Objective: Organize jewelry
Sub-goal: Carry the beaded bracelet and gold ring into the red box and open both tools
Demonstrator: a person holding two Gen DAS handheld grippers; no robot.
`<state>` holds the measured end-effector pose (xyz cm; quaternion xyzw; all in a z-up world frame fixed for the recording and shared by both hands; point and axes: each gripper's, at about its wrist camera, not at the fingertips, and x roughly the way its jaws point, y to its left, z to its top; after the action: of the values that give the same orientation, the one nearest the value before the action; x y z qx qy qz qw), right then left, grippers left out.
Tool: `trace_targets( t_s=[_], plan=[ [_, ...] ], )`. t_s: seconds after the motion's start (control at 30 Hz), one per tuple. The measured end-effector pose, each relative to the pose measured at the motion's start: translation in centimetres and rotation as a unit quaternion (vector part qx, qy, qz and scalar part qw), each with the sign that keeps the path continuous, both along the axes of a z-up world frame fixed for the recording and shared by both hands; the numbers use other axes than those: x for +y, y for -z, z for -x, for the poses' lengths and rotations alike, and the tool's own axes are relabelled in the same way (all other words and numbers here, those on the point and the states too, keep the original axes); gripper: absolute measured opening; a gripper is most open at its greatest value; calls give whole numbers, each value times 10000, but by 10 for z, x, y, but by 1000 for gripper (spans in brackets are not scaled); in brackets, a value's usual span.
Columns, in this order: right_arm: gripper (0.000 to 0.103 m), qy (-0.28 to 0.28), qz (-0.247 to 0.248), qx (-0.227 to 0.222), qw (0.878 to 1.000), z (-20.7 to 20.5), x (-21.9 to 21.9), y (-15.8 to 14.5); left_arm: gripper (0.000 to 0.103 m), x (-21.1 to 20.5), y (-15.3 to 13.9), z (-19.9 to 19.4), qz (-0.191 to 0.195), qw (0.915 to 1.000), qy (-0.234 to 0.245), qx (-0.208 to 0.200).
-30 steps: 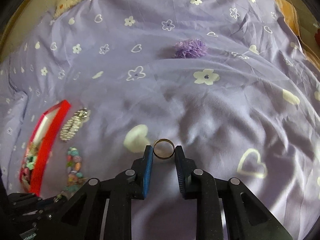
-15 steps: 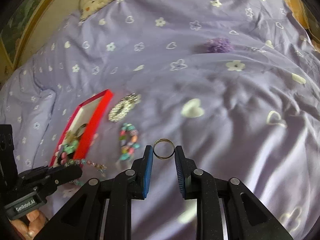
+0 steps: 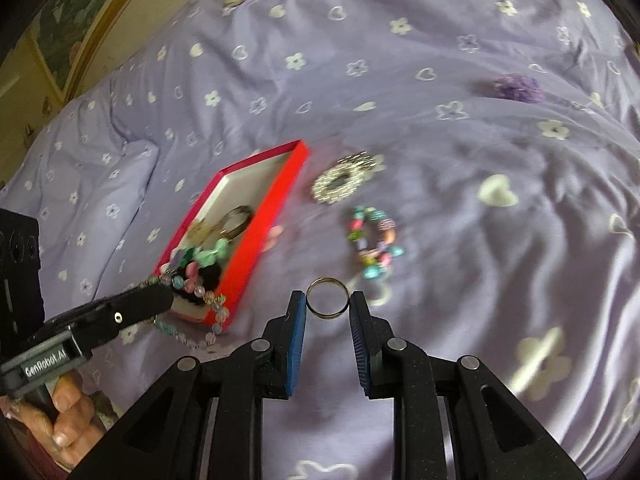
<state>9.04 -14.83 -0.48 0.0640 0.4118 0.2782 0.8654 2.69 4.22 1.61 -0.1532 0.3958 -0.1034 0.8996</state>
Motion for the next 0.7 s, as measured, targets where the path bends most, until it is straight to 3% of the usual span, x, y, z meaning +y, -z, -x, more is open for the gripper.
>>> trace_targets(
  t_s=[0.7],
  plan=[
    [22, -828, 64, 97, 9965, 8, 93, 2, 6, 98, -4, 24, 42, 9956, -925, -107]
  ],
)
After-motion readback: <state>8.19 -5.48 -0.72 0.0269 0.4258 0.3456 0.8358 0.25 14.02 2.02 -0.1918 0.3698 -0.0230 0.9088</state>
